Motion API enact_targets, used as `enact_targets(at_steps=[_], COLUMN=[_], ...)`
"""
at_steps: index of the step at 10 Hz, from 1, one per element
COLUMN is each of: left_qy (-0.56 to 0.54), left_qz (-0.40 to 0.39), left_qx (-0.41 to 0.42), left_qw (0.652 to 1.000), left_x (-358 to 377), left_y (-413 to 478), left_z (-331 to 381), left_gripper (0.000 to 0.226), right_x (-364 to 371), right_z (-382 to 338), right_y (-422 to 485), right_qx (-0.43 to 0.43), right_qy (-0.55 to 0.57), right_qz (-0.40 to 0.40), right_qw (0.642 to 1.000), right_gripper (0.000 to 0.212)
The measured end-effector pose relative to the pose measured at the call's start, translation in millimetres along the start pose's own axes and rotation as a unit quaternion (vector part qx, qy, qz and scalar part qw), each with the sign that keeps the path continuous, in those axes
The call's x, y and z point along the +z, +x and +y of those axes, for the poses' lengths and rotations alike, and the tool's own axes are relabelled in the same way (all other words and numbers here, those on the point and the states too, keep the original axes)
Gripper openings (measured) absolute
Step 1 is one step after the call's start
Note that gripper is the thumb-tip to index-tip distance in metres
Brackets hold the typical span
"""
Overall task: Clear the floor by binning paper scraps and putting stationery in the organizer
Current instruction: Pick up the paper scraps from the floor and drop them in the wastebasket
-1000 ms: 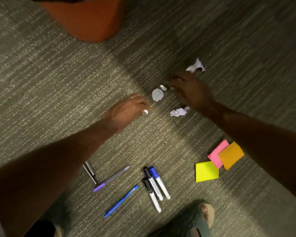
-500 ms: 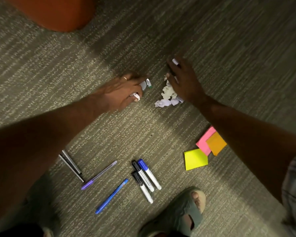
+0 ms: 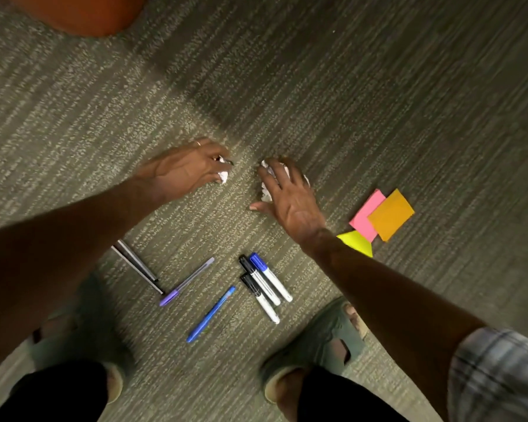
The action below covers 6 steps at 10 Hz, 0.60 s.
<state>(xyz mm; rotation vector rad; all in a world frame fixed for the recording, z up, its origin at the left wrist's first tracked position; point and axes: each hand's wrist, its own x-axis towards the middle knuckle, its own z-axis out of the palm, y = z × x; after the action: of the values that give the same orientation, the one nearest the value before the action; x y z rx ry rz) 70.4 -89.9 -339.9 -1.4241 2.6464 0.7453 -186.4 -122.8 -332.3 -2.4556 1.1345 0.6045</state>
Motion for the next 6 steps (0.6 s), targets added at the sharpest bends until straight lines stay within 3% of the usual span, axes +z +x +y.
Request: enact_targets(at_steps=[1,2,3,4,5,6], left_qy=[-0.162,-0.069,-0.079,-0.186,-0.215,-0.263], left_qz=[0.058,0.013,0.05,0.089,0.123,0.138], left_qx=[-0.042,-0.026,-0.1,-0.159,-0.213,-0.271], left_qw=[0.984,0.997,0.991,0.966,0.945,0.915], left_x=[12.6,9.8,2.5,-7.3,-16.7,-38.1], left_y=[-20.4,-25.2,-29.0,-32.3,-44.4,-59.8], left_z=[0.0,3.9,7.5,13.5,19.2,33.7], left_gripper=[0.036,0.032,0.025,0.019,0.016,0.023], right_x=[25.2,33.6,22.4,0.8,-14.8,-48.6], right_z=[12.9,29.8,25.7,24.7,31.5,26.8], right_y=[-7.3,-3.9,-5.8,-15.3,-22.8,-32.4], right_qx=[-0.027,-0.069,-0.062,0.0,0.093,0.217], right_qy=[0.001,-0.011,0.053,0.135,0.296,0.473], right_qz=[0.032,0.034,0.043,0.106,0.171,0.151], right_qw=[0.999,0.997,0.996,0.985,0.935,0.84], right_gripper=[0.065,0.047,0.035,0.04,0.031,0.025])
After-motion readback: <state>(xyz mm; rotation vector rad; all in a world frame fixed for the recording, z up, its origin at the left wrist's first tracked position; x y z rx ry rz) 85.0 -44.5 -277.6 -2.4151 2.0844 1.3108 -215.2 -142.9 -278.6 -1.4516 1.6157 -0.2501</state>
